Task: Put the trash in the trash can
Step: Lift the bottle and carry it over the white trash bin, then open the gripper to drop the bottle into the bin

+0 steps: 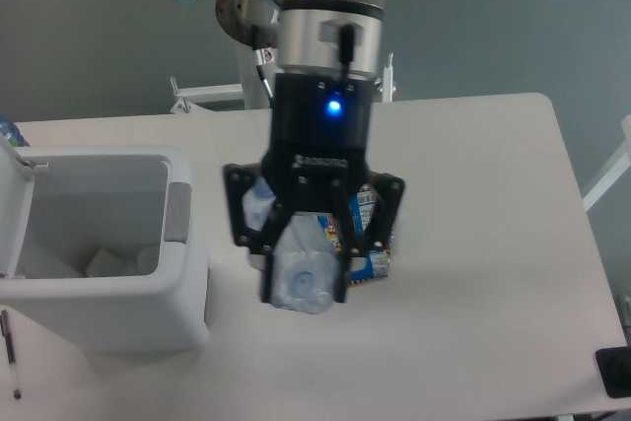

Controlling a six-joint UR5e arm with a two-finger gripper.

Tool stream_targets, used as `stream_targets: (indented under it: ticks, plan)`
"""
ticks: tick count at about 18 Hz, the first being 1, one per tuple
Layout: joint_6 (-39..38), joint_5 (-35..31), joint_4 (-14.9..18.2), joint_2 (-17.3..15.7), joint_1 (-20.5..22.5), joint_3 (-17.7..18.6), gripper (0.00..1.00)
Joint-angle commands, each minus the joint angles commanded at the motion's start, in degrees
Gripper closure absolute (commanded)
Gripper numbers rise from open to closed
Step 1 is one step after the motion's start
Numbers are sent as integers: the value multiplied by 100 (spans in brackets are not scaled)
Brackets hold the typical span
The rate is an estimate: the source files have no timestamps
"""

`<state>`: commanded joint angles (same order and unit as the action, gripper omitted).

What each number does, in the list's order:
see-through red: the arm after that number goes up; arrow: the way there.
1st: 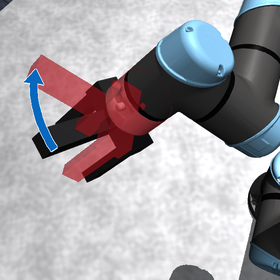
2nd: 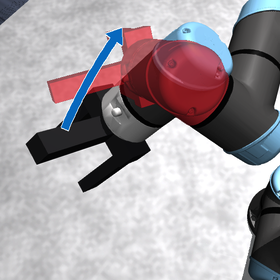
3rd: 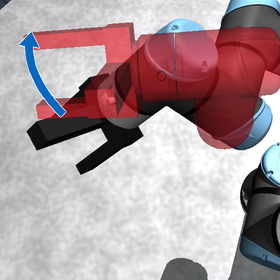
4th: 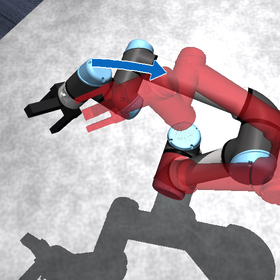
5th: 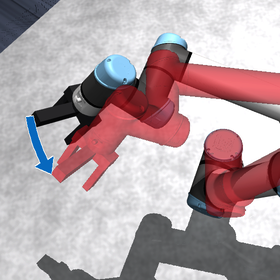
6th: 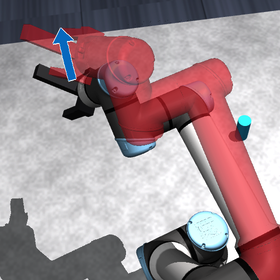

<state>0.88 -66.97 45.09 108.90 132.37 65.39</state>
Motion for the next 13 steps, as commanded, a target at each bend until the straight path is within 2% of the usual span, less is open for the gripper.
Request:
stream_targets:
  ticks: [7,13]
  plan:
    - [62,9,0,61,-878,123,50]
    - [70,17,0,193,-1354,158,50]
